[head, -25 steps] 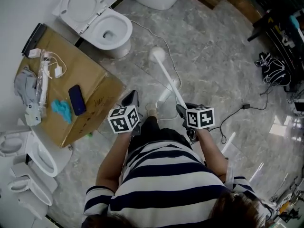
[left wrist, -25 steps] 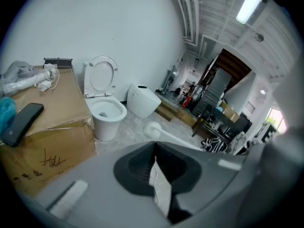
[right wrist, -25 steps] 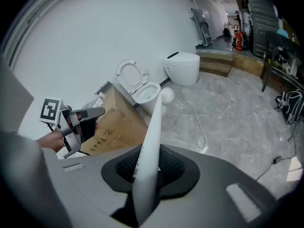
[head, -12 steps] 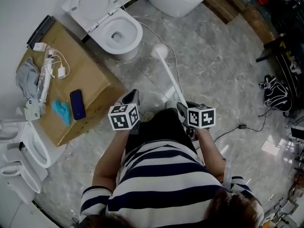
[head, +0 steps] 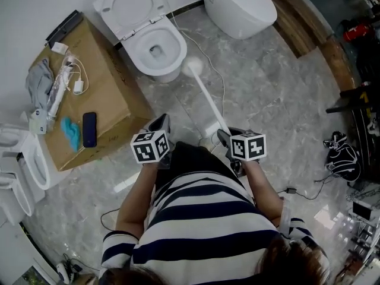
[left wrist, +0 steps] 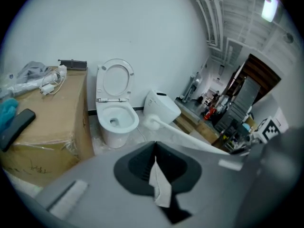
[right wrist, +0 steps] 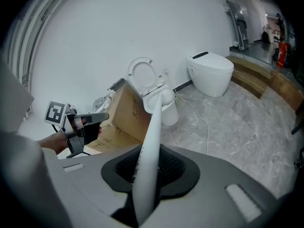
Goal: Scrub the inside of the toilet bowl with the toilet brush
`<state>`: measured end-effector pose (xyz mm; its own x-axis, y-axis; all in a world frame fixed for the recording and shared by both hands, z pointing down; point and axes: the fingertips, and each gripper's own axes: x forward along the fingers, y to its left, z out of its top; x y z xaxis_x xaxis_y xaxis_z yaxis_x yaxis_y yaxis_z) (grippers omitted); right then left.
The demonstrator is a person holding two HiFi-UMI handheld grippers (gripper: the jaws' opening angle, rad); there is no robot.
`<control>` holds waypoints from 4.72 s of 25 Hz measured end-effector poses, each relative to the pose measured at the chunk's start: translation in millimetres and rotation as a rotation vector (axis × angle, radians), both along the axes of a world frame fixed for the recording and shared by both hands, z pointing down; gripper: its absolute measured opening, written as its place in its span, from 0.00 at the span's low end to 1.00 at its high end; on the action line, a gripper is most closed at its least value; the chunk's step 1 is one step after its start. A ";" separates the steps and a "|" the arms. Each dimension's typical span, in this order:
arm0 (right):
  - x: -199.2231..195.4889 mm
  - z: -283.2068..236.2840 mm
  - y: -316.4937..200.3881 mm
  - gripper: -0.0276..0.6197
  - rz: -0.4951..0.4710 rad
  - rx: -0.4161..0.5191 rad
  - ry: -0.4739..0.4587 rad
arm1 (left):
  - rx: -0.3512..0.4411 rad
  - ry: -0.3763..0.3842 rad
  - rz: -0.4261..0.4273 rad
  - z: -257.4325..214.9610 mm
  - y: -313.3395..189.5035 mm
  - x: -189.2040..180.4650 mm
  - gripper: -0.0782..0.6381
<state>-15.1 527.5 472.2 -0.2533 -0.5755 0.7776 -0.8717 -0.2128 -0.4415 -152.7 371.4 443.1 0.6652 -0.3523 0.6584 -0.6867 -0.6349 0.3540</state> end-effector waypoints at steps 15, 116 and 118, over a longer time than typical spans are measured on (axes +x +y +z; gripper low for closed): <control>39.6 14.4 -95.3 0.17 -0.244 0.015 -0.004 | 0.024 -0.019 -0.210 9.1 -54.7 22.2 0.11; 157.5 197.1 -498.6 0.17 -0.693 -0.480 0.099 | -0.176 -0.169 -0.424 163.6 -400.5 126.8 0.11; 153.8 196.3 -489.9 0.17 -0.680 -0.487 0.090 | -0.180 -0.174 -0.420 164.6 -395.9 120.5 0.11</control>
<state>138.6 37.7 668.6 -0.3491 0.0852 0.9332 -0.9063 0.2224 -0.3593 -32.2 -24.5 607.7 0.3646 -0.4371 0.8222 -0.9291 -0.2300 0.2897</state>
